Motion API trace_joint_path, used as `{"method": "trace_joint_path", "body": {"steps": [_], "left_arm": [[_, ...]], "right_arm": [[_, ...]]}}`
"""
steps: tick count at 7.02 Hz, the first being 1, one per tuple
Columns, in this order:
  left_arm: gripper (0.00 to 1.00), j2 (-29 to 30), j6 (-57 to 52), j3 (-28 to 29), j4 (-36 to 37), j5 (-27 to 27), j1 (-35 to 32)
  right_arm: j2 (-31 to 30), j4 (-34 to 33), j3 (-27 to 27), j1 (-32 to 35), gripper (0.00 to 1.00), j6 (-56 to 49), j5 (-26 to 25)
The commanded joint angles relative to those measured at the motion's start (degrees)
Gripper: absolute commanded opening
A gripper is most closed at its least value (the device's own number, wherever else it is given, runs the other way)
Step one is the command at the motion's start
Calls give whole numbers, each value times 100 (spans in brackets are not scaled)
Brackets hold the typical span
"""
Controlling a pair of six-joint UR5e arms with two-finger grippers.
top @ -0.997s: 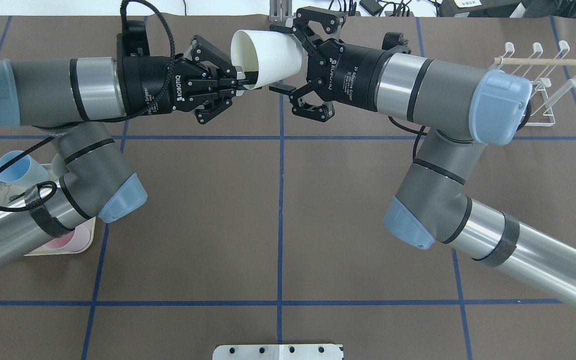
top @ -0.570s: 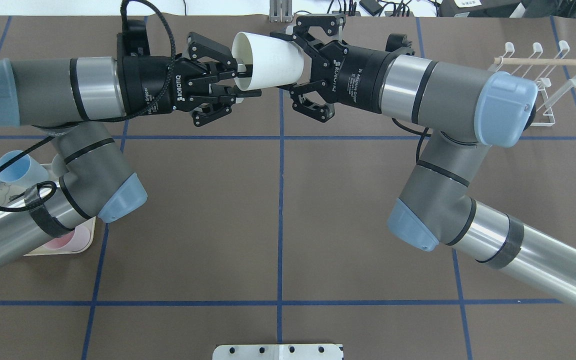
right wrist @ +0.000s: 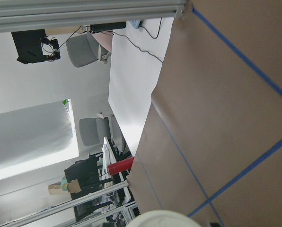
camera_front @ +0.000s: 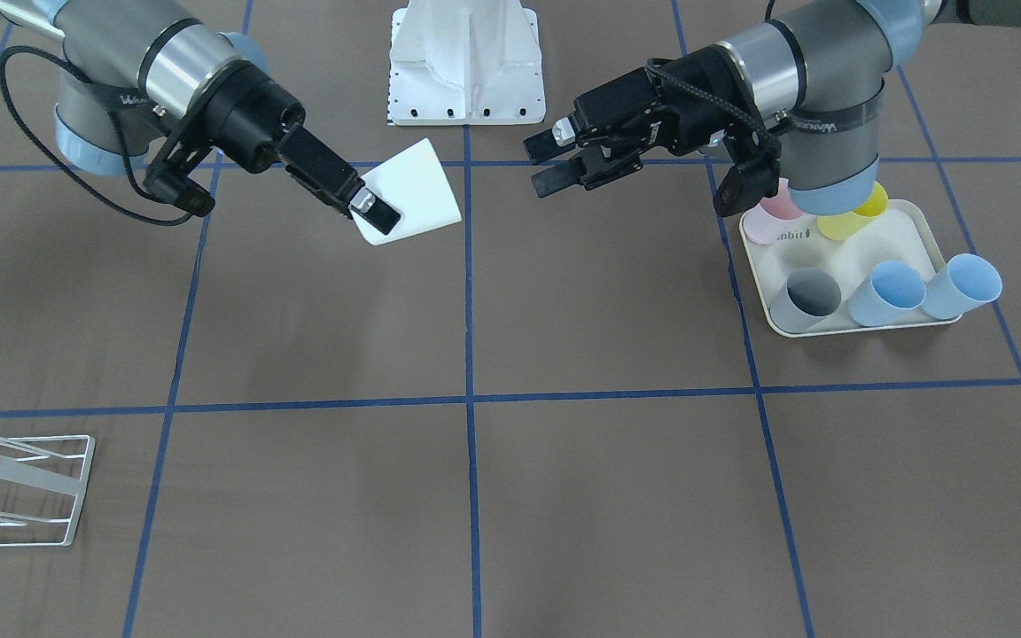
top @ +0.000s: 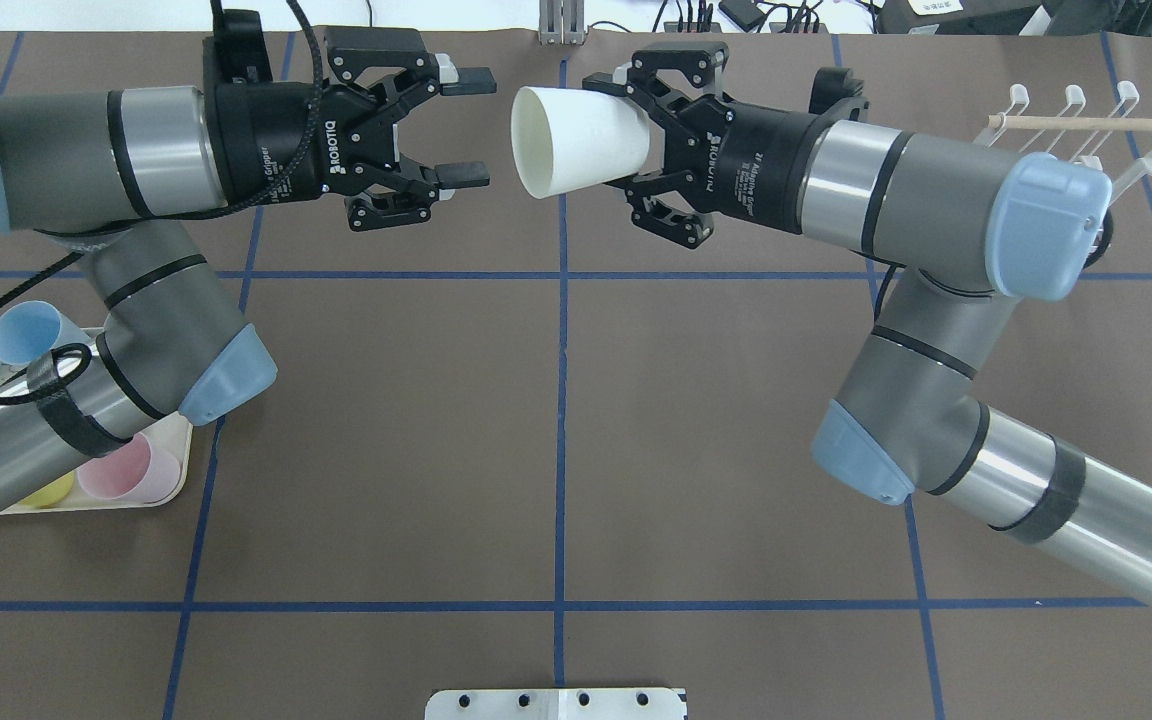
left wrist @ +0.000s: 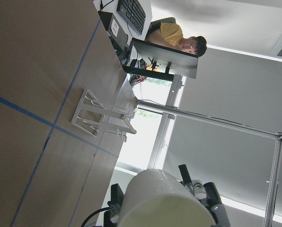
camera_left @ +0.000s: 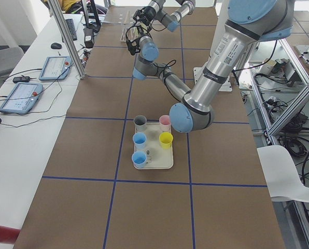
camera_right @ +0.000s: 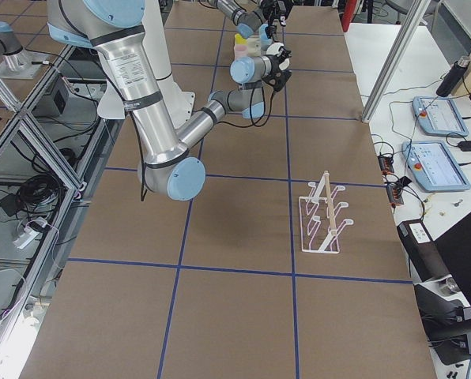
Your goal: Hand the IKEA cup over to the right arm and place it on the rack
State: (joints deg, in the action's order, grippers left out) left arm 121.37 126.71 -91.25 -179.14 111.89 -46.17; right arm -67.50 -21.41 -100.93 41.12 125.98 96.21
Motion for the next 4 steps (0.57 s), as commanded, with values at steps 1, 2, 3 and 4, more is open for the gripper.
{"method": "trace_joint_path", "body": {"steps": [1, 2, 3, 4], "left_arm": [[82, -193, -304, 11, 11, 0, -24], [83, -202, -305, 19, 2, 0, -24], [83, -236, -313, 20, 2, -9, 2], [83, -237, -313, 2, 2, -18, 2]], "right_arm": [[-840, -501, -14, 647, 0, -1998, -67], [-1279, -679, -6, 999, 0, -3330, -76], [-1736, -698, -6, 1342, 0, -4561, -85], [-1958, -924, -58, 1668, 0, -5505, -398]]}}
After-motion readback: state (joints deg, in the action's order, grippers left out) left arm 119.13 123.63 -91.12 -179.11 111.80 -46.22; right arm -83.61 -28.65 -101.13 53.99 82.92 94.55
